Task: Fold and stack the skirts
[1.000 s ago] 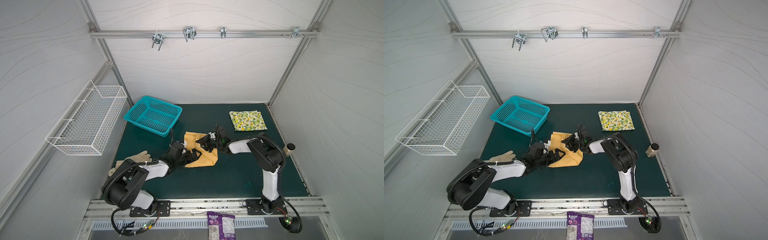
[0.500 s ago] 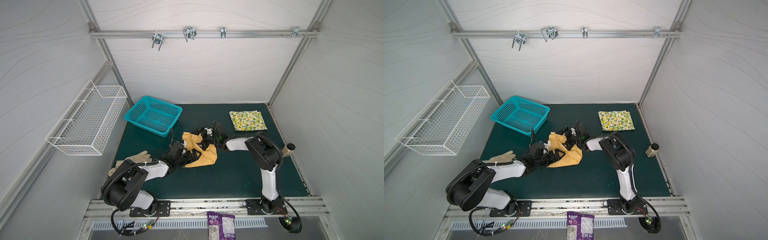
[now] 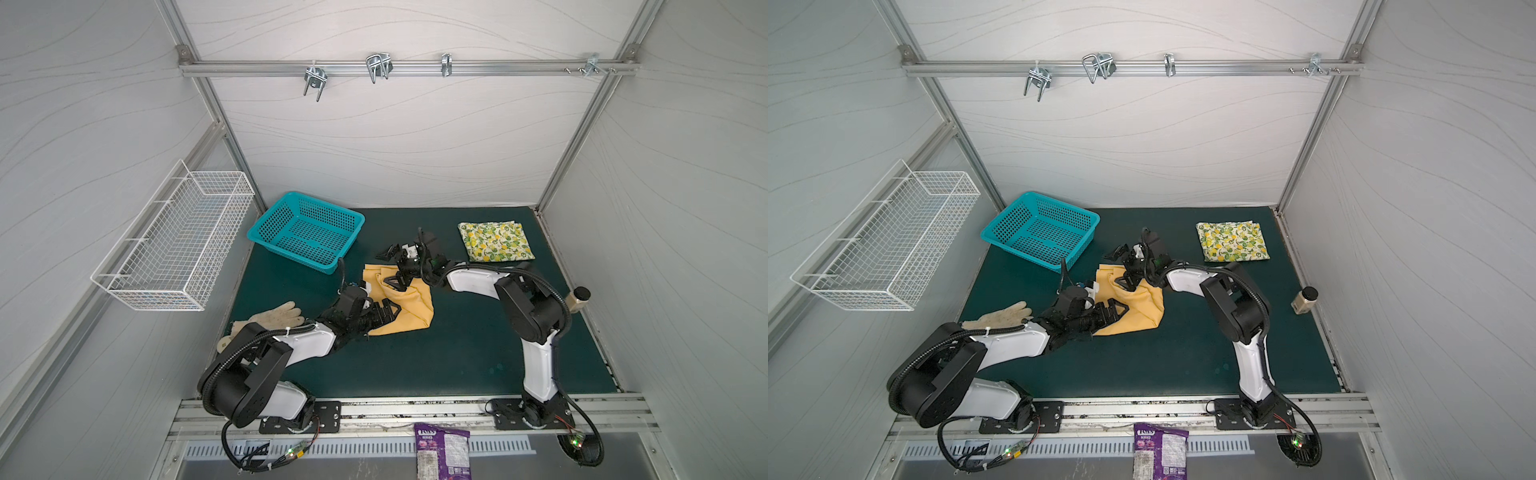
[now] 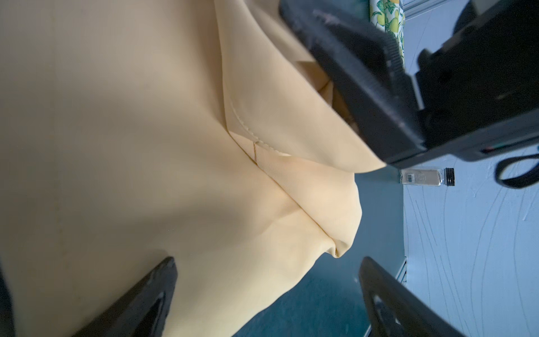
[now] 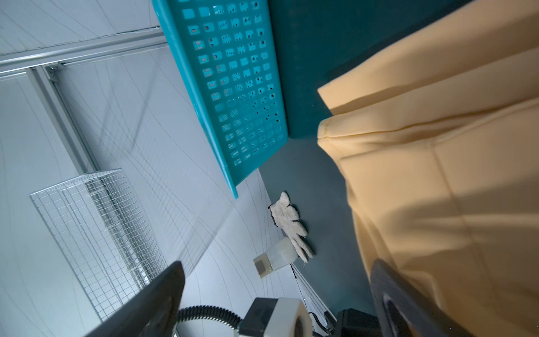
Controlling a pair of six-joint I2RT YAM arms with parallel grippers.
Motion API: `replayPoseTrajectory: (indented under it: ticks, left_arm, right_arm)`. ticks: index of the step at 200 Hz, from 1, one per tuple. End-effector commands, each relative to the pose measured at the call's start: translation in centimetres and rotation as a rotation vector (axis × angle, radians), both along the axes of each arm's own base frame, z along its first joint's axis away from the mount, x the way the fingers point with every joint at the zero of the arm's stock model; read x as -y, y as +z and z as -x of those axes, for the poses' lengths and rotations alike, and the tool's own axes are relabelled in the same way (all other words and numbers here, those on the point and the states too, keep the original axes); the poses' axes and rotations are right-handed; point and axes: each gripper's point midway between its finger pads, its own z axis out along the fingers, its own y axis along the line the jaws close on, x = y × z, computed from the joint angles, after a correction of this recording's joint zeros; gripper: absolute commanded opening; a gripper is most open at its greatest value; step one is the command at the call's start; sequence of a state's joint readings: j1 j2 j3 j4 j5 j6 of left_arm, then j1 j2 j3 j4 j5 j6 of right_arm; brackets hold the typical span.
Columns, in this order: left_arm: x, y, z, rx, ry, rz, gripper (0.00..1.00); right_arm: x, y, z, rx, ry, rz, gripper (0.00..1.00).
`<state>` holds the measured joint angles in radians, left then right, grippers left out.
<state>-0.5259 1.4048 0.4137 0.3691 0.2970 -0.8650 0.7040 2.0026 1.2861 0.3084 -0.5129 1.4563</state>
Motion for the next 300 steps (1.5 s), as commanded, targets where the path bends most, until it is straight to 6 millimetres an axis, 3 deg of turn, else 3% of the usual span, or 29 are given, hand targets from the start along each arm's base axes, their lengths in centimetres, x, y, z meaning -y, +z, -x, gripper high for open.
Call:
replayPoseTrajectory:
  ticks: [1, 54, 98, 135, 188, 300]
  left_arm:
    - [-2.2, -3.6, 2.0, -0.117, 0.026, -0.104, 0.98]
    - [-2.2, -4.1, 2.0, -0.127, 0.028, -0.113, 0.98]
    - [-2.2, -4.2, 1.8, -0.13, 0.029, -0.115, 0.98]
    - [-2.3, -4.2, 1.7, -0.133, 0.033, -0.116, 0.98]
    - [-2.7, -3.5, 1.3, -0.125, 0.04, -0.122, 0.98]
    - [-2.8, -3.2, 1.0, -0.129, 0.043, -0.116, 0.98]
  right_arm:
    - [0.3, 3.4, 0.4, 0.074, 0.017, 0.024, 0.99]
    - [1.9, 6.0, -0.5, 0.231, 0.069, 0.176, 0.99]
    - [6.1, 4.6, -1.4, 0.313, 0.051, 0.391, 0.99]
    - [7.2, 2.1, -0.9, 0.282, 0.077, 0.444, 0.99]
    - [7.0, -0.9, 1.4, 0.24, 0.102, 0.436, 0.99]
    - [4.2, -1.4, 7.0, 0.196, 0.148, 0.298, 0.99]
